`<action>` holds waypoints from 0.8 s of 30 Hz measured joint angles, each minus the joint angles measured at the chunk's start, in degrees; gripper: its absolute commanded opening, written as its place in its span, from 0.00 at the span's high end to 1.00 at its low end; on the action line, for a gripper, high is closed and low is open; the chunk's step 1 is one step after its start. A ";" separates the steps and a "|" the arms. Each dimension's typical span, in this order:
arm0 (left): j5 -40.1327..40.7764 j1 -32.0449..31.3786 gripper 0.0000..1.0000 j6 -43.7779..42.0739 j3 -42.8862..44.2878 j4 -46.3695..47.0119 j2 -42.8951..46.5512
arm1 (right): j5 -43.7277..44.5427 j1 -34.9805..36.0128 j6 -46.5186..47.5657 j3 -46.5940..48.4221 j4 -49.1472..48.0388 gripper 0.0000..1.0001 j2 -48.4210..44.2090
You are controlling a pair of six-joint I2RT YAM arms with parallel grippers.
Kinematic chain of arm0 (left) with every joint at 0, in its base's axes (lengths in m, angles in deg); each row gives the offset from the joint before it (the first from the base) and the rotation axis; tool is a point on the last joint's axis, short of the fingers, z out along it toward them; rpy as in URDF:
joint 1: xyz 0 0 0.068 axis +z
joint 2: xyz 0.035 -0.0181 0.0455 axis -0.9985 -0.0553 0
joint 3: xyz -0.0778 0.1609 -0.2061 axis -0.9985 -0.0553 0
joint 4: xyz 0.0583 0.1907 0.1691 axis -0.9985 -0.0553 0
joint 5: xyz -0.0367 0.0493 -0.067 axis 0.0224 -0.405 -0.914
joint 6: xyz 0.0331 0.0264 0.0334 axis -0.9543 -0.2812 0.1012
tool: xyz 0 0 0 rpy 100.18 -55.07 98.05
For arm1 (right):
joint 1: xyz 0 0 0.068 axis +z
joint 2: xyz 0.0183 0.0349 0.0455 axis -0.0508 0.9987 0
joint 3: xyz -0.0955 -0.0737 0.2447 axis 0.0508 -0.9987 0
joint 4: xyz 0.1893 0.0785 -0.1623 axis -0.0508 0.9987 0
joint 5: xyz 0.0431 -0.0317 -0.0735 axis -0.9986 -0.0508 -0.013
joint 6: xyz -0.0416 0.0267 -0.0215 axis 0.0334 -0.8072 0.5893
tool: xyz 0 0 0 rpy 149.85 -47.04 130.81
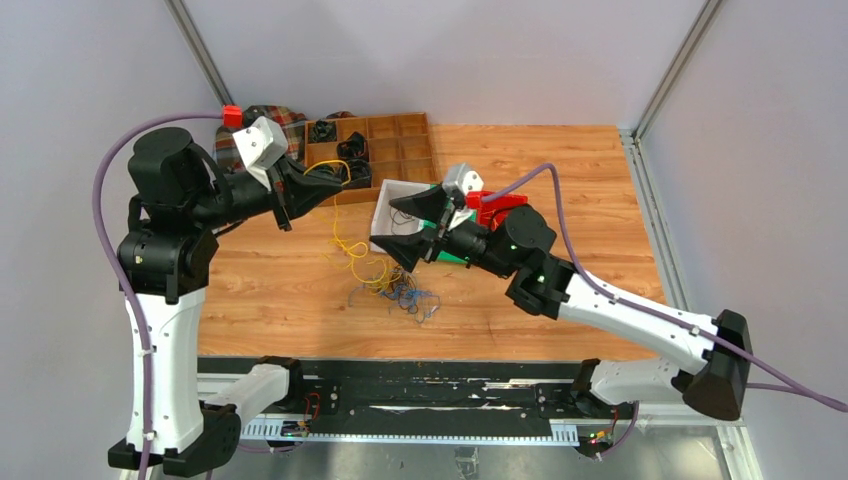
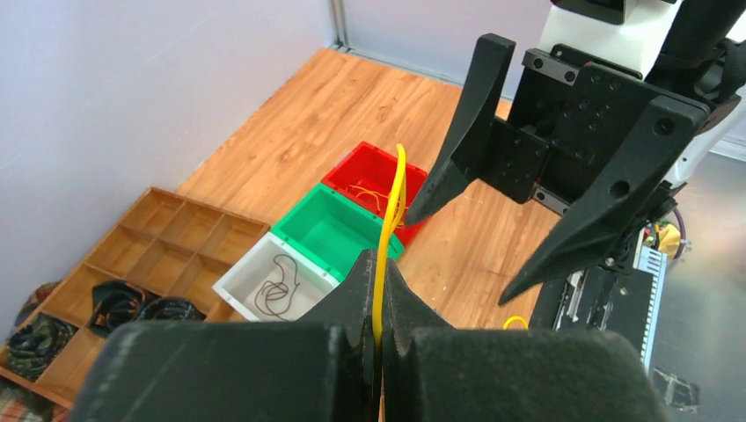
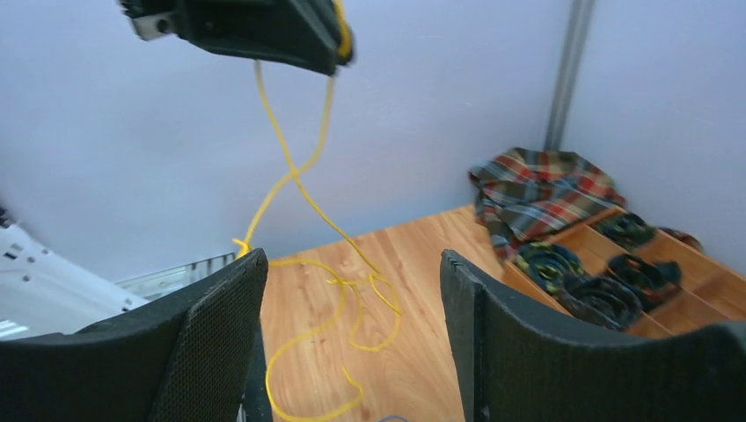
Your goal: Untangle the cables
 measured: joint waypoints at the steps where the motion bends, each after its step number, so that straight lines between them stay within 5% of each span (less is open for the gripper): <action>1: 0.00 -0.09 0.99 -0.04 -0.44 -0.02 0.11 | -2.60 0.02 0.09 1.36 -0.26 0.28 1.40; 16: -0.90 -0.90 0.99 -0.20 -1.46 -0.11 0.52 | -14.62 1.97 0.98 11.87 -2.23 0.28 17.40; 19: -1.16 -1.05 1.00 -0.02 -1.46 -0.11 0.59 | -14.53 2.03 1.25 12.81 -3.19 0.50 18.56; 23: -1.49 -1.07 0.99 0.24 -1.46 -0.09 0.68 | -13.79 2.08 1.33 13.22 -3.89 0.97 18.69; 24: -1.49 -1.07 0.99 0.26 -1.46 -0.09 0.70 | -13.51 2.08 0.98 13.46 -3.82 0.99 18.69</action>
